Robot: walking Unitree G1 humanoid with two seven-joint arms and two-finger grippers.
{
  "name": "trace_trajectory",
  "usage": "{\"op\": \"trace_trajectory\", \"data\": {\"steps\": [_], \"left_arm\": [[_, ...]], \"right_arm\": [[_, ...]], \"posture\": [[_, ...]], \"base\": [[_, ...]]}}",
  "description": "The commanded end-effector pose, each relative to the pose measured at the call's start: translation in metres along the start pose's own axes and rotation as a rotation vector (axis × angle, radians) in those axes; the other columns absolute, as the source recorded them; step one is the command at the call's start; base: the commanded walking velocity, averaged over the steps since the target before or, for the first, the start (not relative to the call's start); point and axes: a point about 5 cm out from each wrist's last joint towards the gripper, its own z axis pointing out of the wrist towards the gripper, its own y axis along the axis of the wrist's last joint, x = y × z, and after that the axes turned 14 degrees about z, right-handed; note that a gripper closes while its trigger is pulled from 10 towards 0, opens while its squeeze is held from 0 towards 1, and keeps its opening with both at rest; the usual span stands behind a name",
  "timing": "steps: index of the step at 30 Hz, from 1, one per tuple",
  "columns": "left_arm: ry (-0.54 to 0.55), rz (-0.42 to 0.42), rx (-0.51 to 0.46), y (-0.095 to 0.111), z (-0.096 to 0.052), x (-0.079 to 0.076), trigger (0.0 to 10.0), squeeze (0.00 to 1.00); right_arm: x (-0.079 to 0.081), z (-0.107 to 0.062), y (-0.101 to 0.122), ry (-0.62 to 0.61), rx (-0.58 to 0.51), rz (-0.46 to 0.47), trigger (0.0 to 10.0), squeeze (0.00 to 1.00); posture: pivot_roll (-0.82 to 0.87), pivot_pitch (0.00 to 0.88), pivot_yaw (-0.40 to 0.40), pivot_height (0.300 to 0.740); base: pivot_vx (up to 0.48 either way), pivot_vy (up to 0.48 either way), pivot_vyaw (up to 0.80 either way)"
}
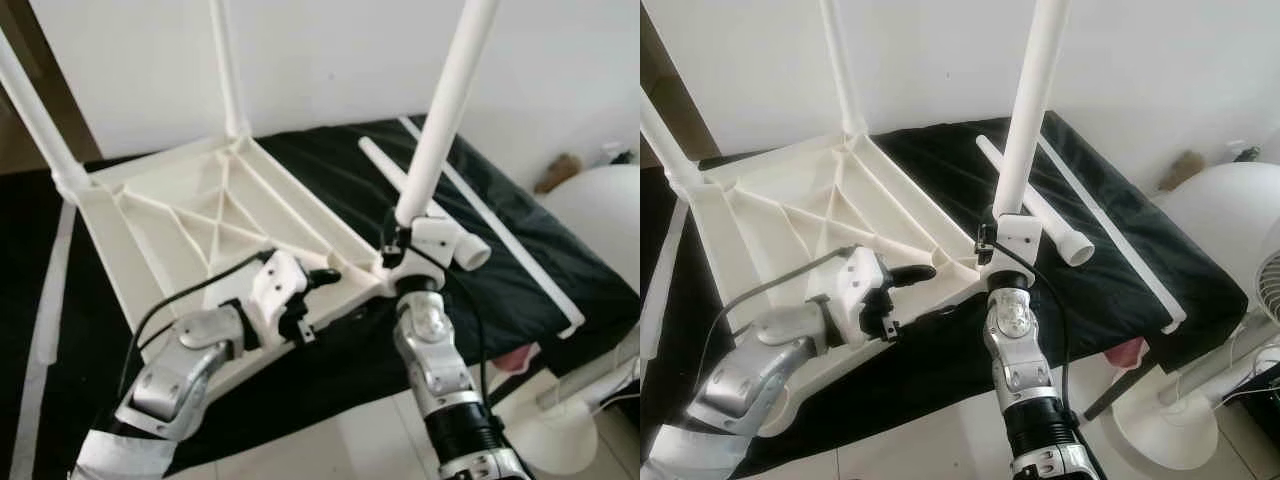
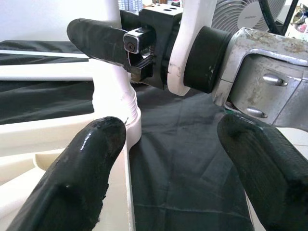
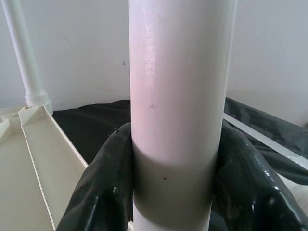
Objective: Building children table
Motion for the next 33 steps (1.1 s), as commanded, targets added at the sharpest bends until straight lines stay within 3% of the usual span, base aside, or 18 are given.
{"op": "trace_trajectory", "data": {"steps": [1, 11, 12, 13, 14, 21, 22, 23, 24, 33], "left_arm": [[-0.004, -0.007, 0.002, 0.0, -0.001, -0.001, 10.0, 0.0], [-0.014, -0.005, 0.001, 0.0, 0.0, -0.002, 10.0, 0.0], [-0.016, -0.003, 0.003, 0.0, 0.0, -0.002, 10.0, 0.0], [-0.017, -0.001, 0.005, -0.001, 0.0, -0.002, 10.0, 0.0], [-0.02, 0.002, 0.008, -0.001, 0.0, -0.002, 10.0, 0.0], [-0.017, -0.002, 0.007, -0.001, 0.0, -0.002, 10.0, 0.0], [-0.017, -0.003, 0.006, -0.001, 0.0, -0.002, 10.0, 0.0], [-0.017, -0.003, 0.006, -0.001, 0.0, -0.002, 10.0, 0.0], [-0.018, -0.004, 0.006, -0.001, 0.001, -0.003, 10.0, 0.0], [-0.024, -0.009, 0.003, 0.0, 0.002, -0.004, 10.0, 0.0]], "right_arm": [[-0.026, -0.014, -0.035, -0.125, 0.176, -0.033, 10.0, 0.0], [-0.03, -0.016, -0.037, -0.154, 0.183, -0.002, 10.0, 0.0], [-0.029, -0.016, -0.036, -0.145, 0.175, 0.012, 10.0, 0.19], [-0.029, -0.016, -0.035, -0.138, 0.17, 0.023, 10.0, 0.19], [-0.028, -0.016, -0.034, -0.119, 0.163, 0.031, 10.0, 1.0], [-0.025, -0.014, -0.021, -0.032, 0.093, 0.075, 10.0, 1.0], [-0.024, -0.014, -0.019, -0.003, 0.085, 0.082, 10.0, 0.7], [-0.025, -0.014, -0.017, 0.014, 0.082, 0.076, 10.0, 0.13], [-0.028, -0.014, -0.016, 0.043, 0.084, 0.07, 10.0, 0.0], [-0.047, -0.009, -0.006, 0.165, 0.098, 0.017, 10.0, 0.0]], "posture": [[-0.02, 0.045, -0.002, 0.74], [-0.02, 0.036, 0.002, 0.74], [-0.02, 0.032, 0.004, 0.74], [-0.02, 0.032, 0.004, 0.74], [-0.02, 0.031, 0.003, 0.74], [-0.02, 0.029, 0.002, 0.74], [-0.02, 0.029, 0.002, 0.74], [-0.03, 0.03, 0.003, 0.74], [-0.03, 0.03, 0.003, 0.74], [-0.03, 0.039, 0.003, 0.74]], "base": [[0.0, 0.0, 0.0], [0.0, 0.0, 0.0], [0.0, 0.0, 0.0], [0.0, 0.0, 0.0], [0.0, 0.0, 0.0], [0.0, 0.0, 0.0], [0.0, 0.0, 0.0], [0.0, 0.0, 0.0], [0.0, 0.0, 0.0], [0.0, 0.0, 0.0]]}}
